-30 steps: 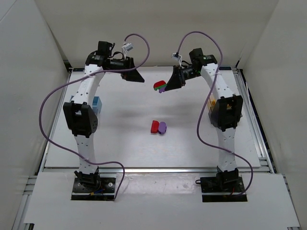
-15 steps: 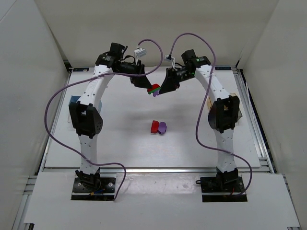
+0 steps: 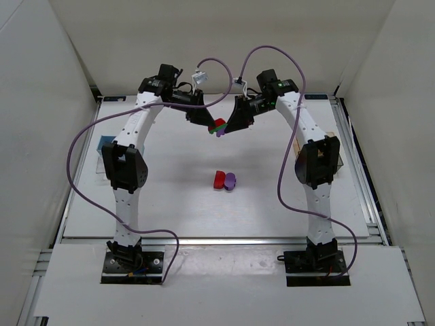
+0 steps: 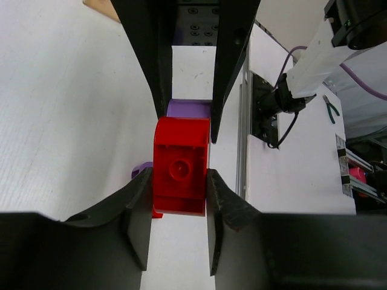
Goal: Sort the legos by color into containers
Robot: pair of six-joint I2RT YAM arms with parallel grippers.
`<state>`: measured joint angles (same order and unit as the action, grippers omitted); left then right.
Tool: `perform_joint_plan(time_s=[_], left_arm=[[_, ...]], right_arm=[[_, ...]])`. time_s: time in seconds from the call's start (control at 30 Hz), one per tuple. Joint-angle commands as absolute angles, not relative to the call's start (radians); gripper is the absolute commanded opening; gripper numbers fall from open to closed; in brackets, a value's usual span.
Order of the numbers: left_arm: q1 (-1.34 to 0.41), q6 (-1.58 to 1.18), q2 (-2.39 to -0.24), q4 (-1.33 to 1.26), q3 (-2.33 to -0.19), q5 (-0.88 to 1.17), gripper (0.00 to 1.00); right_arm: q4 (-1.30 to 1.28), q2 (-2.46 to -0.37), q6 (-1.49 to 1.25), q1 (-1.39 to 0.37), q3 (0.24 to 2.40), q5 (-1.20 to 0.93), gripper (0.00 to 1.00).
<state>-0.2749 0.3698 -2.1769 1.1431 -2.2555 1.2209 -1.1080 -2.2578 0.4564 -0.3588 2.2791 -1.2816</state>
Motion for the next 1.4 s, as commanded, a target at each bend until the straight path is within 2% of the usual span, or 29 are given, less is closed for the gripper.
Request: perform_joint_plan(time_s=[0.0,0.1,0.27,0.47,0.57,0.67,0.77,0.9,0.97,1.13,1.37], left_arm=[[-0.279,0.396,-2.166,1.146,-2.286,1.293,0.36],[-0.279,0.402,-2.166,1.149,-2.292,1.312,0.23],[-0.258,0.379,-2.155,1.097,-2.309,1.275,0.11],[-0.181,0.024,-2.099,0.723,-2.201,1.212,0.1],[-0.141,0.002,-2.117,0.658,-2.233,1.177,0.1],[-0.092,-0.017,-2.1,0.66,-2.241,1.108,0.1],[-0.016,-0.005,-2.051,0.666,-2.178,0.947,0.1],[0.069,0.07,-1.93,0.725,-2.088,0.546,0.1],[0.078,0.13,-1.911,0.807,-2.071,0.429,0.1],[0.146,0.167,-1.823,0.962,-1.953,0.373,0.1],[0.158,0.225,-1.776,1.019,-1.815,0.275,0.1]], right_arm=[[-1.115,-2.191,0.48,-0.364,2.275,-1.309,0.0],[-1.14,-2.187,0.509,-0.365,2.267,-1.293,0.0],[-1.262,-2.155,0.687,-0.364,2.191,-1.235,0.0],[-1.348,-2.088,0.814,-0.351,2.033,-1.181,0.0],[-1.362,-2.068,0.839,-0.338,1.993,-1.164,0.0],[-1.362,-2.059,0.841,-0.322,1.985,-1.155,0.0],[-1.336,-2.048,0.812,-0.308,1.98,-1.14,0.0],[-1.327,-2.049,0.802,-0.292,1.99,-1.124,0.0],[-1.322,-2.062,0.782,-0.29,2.005,-1.115,0.0],[-1.278,-2.062,0.735,-0.284,2.026,-1.094,0.0],[-1.269,-2.057,0.726,-0.278,2.014,-1.086,0.0]])
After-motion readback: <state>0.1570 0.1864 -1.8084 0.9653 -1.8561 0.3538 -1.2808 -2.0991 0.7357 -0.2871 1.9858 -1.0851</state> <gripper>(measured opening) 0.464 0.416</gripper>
